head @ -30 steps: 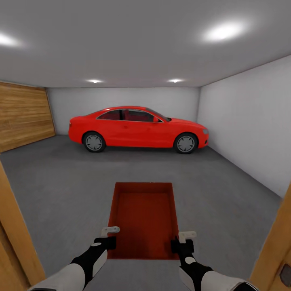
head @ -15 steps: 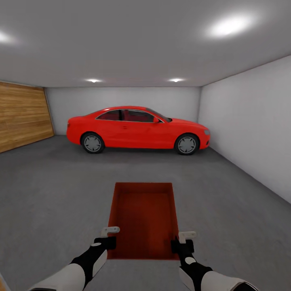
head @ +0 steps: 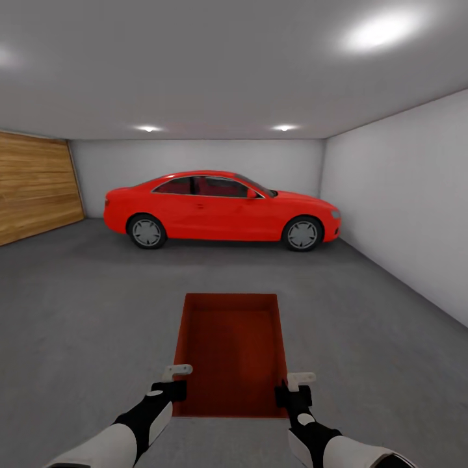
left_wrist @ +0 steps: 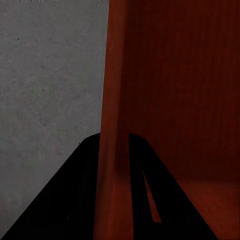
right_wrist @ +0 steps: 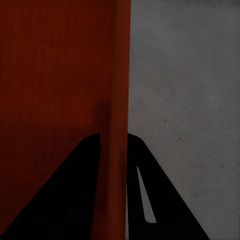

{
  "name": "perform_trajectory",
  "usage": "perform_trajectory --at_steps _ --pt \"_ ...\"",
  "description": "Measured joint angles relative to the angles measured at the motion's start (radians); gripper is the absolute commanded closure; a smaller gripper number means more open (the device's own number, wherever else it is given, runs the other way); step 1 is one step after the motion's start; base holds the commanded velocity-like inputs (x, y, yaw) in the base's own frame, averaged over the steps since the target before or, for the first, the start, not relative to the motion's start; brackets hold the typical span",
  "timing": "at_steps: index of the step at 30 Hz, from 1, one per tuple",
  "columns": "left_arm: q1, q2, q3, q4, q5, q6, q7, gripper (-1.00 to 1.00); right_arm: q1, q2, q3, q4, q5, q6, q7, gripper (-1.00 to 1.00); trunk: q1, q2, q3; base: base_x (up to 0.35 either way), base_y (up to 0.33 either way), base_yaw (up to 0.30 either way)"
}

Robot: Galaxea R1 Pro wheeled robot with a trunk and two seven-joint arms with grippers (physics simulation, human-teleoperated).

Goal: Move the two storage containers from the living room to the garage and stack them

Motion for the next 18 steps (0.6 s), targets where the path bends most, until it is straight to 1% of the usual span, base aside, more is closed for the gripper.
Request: perform_trajectory --at_steps 18 --pt "0.0 0.001 -0.004 -0.001 0.002 0.0 0.0 1.0 0.0 0.001 0.005 0.001 -0.007 -0.003 -0.001 1.0 0.0 0.0 0.0 0.303 0.0 0.0"
